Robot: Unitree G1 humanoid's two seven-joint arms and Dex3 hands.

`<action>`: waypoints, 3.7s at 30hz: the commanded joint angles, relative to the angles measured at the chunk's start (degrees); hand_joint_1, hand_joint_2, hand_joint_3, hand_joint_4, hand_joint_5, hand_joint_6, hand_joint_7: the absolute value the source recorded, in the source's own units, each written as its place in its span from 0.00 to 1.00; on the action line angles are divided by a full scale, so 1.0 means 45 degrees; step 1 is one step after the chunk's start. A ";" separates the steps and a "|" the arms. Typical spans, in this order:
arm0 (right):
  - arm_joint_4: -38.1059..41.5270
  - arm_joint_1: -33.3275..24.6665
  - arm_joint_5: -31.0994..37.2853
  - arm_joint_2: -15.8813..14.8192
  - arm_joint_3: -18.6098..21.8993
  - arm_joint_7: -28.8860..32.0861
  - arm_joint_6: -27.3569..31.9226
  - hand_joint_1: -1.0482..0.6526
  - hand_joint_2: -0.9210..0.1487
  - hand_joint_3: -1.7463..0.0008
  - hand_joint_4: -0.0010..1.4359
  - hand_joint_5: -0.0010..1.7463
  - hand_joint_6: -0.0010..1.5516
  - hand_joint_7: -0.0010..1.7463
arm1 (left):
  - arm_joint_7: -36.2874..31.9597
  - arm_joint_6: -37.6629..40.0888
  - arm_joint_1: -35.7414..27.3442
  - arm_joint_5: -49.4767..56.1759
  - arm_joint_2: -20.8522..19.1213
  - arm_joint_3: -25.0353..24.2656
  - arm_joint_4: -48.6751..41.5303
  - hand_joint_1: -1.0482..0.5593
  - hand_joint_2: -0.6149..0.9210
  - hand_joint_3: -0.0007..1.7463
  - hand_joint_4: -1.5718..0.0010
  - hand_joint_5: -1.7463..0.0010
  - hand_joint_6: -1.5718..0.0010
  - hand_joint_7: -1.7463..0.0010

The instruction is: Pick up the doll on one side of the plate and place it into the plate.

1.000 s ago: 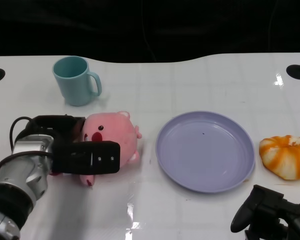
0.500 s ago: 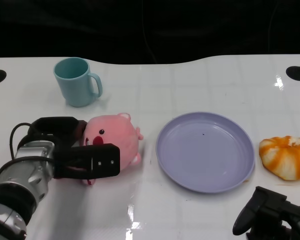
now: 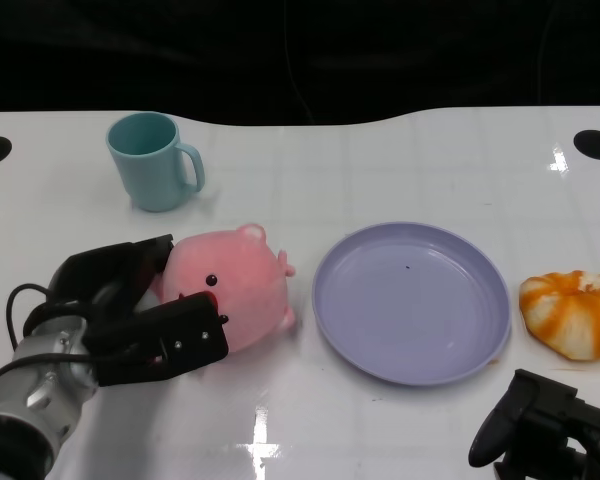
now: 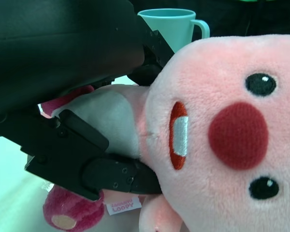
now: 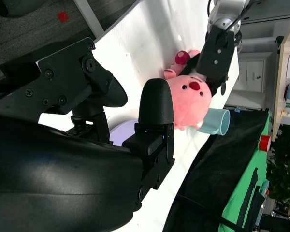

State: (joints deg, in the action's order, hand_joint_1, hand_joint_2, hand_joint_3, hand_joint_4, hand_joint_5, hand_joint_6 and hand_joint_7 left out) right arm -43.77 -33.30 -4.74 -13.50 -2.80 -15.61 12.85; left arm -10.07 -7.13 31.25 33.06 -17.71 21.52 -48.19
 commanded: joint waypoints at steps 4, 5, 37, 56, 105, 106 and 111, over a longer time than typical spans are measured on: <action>0.0217 0.0146 -0.0010 -0.0126 0.0063 -0.0051 -0.0191 0.59 0.25 0.38 0.42 1.00 0.34 0.86 | 0.1183 0.1229 -0.1006 -0.0698 -0.0232 -0.0833 0.2785 0.52 0.81 0.56 0.41 0.00 0.53 0.00; 0.0243 0.0162 0.0039 -0.0135 0.0037 -0.0038 -0.0168 0.59 0.26 0.38 0.42 1.00 0.34 0.86 | 0.1294 0.1454 -0.1094 -0.0711 -0.0234 -0.0918 0.3174 0.52 0.81 0.56 0.42 0.00 0.54 0.00; 0.0088 0.0546 0.0127 -0.0190 0.0031 -0.0094 0.0310 0.60 0.23 0.37 0.41 1.00 0.33 0.86 | 0.2706 0.4336 0.2845 0.0231 0.4124 0.1029 0.4053 0.50 0.75 0.63 0.42 0.00 0.57 0.01; -0.0236 0.0636 0.0364 -0.0116 -0.0232 0.0048 0.0606 0.59 0.26 0.35 0.42 1.00 0.33 0.89 | 0.4293 0.3792 0.3670 -0.0850 0.4856 0.1241 0.1832 0.49 0.93 0.16 0.61 0.08 0.57 0.72; 0.0203 0.0934 0.0463 -0.0111 -0.0253 0.0096 0.0429 0.59 0.27 0.36 0.43 1.00 0.35 0.86 | 0.6100 0.1357 -0.5474 -0.6260 0.2461 -0.2802 1.2960 0.31 1.00 0.08 0.78 0.47 0.64 0.87; 0.0167 0.0924 0.0465 -0.0092 -0.0272 0.0113 0.0471 0.59 0.27 0.36 0.43 1.00 0.35 0.86 | 0.5921 0.1101 -0.5860 -0.6486 0.2613 -0.2946 1.3059 0.33 1.00 0.08 0.74 0.46 0.61 0.87; 0.0097 0.0921 0.0399 -0.0057 -0.0314 0.0118 0.0526 0.60 0.27 0.35 0.43 1.00 0.35 0.86 | 0.5161 0.0918 -0.7606 -0.7555 0.3418 -0.3413 1.3911 0.45 0.97 0.16 0.55 0.38 0.47 0.77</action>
State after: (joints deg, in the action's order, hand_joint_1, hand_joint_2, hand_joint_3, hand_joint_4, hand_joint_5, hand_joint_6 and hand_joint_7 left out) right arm -42.68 -29.24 -2.49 -13.58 -4.42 -15.17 15.42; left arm 14.44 -3.04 -1.25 0.52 -2.93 6.97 12.70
